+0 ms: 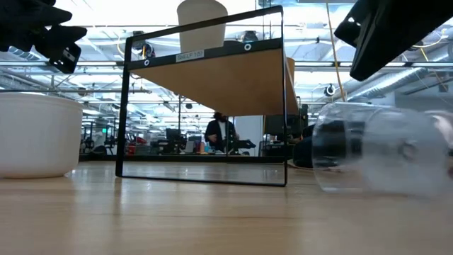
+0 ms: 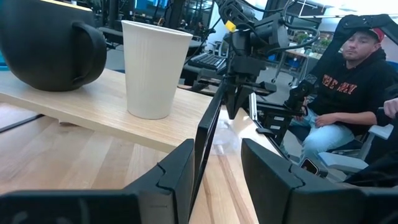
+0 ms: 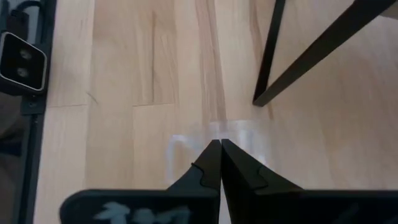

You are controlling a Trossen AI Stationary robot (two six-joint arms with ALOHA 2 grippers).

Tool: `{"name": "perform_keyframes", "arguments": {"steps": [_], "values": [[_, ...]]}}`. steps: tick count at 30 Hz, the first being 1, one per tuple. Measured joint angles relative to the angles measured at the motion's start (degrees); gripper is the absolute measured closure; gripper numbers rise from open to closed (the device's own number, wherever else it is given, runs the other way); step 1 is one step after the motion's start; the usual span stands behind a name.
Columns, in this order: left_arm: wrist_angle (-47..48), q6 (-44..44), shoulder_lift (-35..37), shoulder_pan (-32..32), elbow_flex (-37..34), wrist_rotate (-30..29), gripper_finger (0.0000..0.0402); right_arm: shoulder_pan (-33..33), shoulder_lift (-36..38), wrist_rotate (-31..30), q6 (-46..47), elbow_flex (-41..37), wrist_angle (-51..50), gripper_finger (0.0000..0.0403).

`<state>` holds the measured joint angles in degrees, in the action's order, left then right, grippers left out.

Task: Stack small to large cups/mugs on shelf
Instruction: Adjust the transparent mug

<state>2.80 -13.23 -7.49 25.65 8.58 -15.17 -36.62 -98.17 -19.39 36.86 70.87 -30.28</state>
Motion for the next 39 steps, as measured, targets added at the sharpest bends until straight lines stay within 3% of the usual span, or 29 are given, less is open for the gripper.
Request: {"name": "perform_keyframes", "arguments": {"steps": [18,21,23,27,32,36,39], "values": [[-0.4,-0.1,0.0,0.0,0.0,0.0,0.0268,-0.2,3.4,0.0,-4.6,0.0,3.3,0.0403],[-5.5,-0.2,-0.9,0.0,-0.1,1.1,0.0268,-0.2,5.5,0.0,-8.7,0.0,7.2,0.0403],[-11.5,1.1,-2.8,0.0,-0.7,5.4,0.0268,-0.2,7.2,-0.3,-12.0,0.0,7.7,0.0403],[-20.5,4.1,-8.8,0.0,-1.2,11.9,0.0268,-0.2,10.2,-7.1,-14.7,0.0,5.7,0.0403],[-33.6,7.5,-19.2,0.5,-1.2,11.1,0.0268,-0.1,14.7,-14.7,-16.7,0.0,0.8,0.0403],[-43.7,13.7,-31.8,2.5,0.1,8.0,0.0268,-0.2,17.6,-21.2,-16.8,0.0,-3.5,0.0403],[-46.2,20.0,-42.8,3.8,4.7,6.6,0.0268,-0.2,19.8,-24.5,-16.8,0.0,-5.7,0.0403]]}}
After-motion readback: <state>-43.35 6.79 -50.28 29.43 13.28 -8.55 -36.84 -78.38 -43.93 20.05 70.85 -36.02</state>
